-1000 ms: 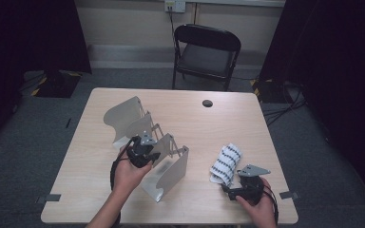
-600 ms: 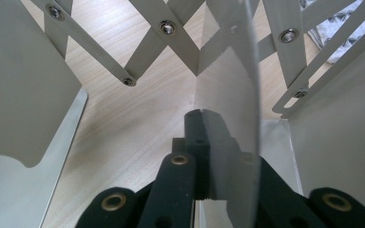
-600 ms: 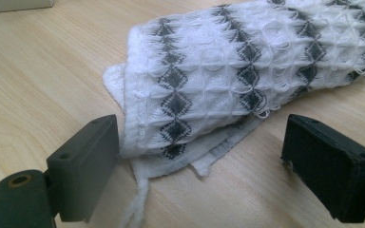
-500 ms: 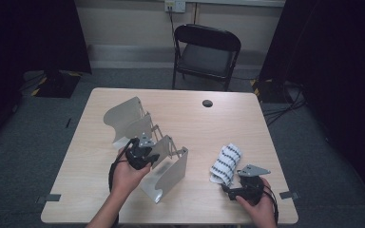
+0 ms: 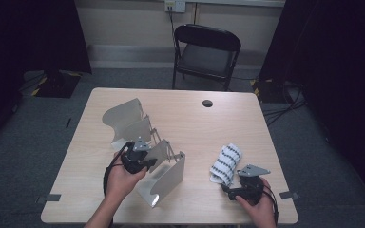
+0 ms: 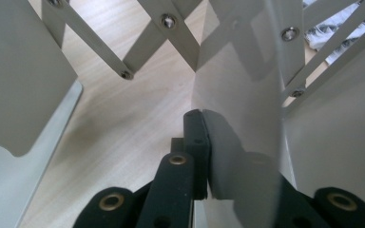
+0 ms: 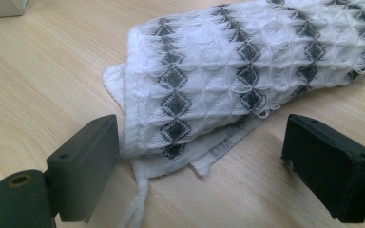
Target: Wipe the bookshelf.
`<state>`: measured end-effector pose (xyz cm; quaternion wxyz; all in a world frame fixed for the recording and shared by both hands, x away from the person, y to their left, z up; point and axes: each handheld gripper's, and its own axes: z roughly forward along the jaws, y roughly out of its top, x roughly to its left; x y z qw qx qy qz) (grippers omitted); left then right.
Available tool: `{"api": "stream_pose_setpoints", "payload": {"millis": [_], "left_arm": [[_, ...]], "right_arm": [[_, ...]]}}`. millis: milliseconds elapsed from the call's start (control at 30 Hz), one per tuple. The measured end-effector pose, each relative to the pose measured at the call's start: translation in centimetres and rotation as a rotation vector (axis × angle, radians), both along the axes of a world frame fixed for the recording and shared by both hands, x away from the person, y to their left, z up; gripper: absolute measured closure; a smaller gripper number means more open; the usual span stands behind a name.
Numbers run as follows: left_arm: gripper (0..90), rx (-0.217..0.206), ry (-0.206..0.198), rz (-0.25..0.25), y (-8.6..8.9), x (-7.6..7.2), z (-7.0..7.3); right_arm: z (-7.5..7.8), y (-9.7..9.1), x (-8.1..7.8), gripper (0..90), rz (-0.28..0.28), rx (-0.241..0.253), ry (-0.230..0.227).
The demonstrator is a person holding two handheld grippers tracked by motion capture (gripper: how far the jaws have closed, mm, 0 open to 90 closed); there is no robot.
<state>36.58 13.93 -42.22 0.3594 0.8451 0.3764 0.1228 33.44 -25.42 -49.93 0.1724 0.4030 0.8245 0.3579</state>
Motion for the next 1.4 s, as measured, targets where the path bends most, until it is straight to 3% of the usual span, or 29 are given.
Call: {"api": "stream_pose_setpoints", "payload": {"millis": [100, 300, 733, 1067, 1233, 1400], "left_arm": [[87.0, -0.001, 0.006, 0.004, 0.1, -0.1, -0.1], [75.5, -0.021, 0.040, 0.017, 0.7, -0.3, -1.1], [53.9, -0.015, 0.039, 0.014, 2.0, -1.0, -2.3], [51.0, -0.026, 0.038, 0.004, 2.3, -1.5, -3.2], [51.6, -0.013, 0.075, 0.003, 2.1, -1.3, -2.2], [53.8, -0.022, 0.065, 0.002, 1.9, -0.7, -1.2]], "right_arm": [[0.0, 0.0, 0.0, 11.7, 0.000, 0.000, 0.000], [0.0, 0.0, 0.0, 11.7, 0.000, 0.000, 0.000], [0.0, 0.0, 0.0, 11.7, -0.001, 0.000, 0.000], [0.0, 0.0, 0.0, 11.8, -0.002, 0.000, 0.000], [0.0, 0.0, 0.0, 11.7, -0.002, 0.000, 0.000], [0.0, 0.0, 0.0, 11.7, -0.002, 0.000, 0.000]]}}
